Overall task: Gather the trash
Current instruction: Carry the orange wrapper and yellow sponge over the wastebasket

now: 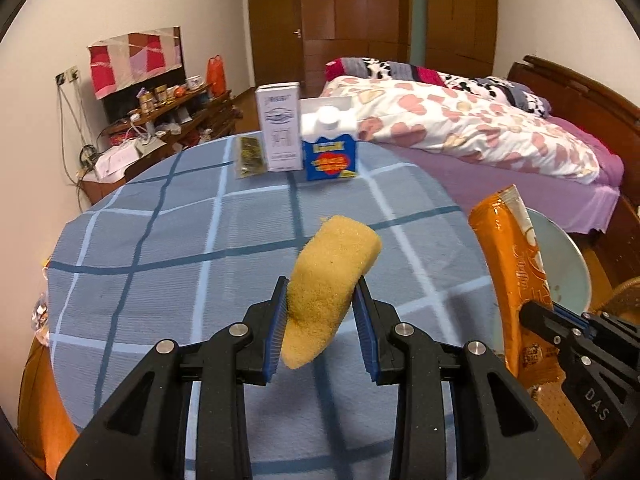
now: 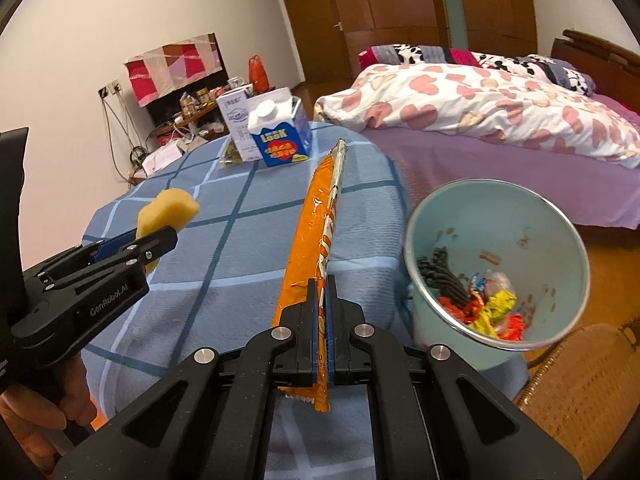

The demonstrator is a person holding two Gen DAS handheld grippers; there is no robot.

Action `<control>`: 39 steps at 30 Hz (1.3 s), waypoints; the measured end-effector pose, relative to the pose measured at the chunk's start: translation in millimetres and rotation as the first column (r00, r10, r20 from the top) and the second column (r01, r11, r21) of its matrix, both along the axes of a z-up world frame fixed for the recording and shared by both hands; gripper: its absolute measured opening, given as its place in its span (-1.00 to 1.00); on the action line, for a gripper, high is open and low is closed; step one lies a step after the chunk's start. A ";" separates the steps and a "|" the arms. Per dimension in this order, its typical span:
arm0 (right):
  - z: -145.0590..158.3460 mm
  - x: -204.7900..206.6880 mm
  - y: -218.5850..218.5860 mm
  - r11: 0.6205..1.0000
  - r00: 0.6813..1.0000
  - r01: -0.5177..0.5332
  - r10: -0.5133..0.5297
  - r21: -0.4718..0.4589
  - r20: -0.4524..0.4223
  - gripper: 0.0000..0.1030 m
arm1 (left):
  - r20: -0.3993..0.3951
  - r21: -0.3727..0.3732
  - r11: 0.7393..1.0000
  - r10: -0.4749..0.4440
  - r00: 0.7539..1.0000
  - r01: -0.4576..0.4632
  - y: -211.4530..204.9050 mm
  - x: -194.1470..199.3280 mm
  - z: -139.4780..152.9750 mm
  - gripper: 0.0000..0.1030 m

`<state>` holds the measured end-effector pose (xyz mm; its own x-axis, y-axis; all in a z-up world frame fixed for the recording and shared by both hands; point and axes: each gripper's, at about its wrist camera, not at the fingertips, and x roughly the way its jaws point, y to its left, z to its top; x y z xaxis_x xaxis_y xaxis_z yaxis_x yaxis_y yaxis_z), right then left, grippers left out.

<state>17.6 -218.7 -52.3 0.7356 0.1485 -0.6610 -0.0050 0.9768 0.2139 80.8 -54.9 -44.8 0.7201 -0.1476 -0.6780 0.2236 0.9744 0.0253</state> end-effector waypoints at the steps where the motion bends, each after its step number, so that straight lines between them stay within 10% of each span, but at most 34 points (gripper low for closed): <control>1: 0.7 -3.7 -3.6 1.000 1.000 0.008 -0.008 -0.002 0.001 -0.92 | -0.002 -0.002 1.000 -0.006 1.000 0.006 -2.9 -1.9 -0.1 -0.38; 39: 10.7 -38.8 -95.4 0.975 0.975 0.220 -0.221 0.024 0.034 -0.92 | 0.042 -0.004 0.973 -0.232 0.972 0.233 -112.7 -26.8 24.6 -0.36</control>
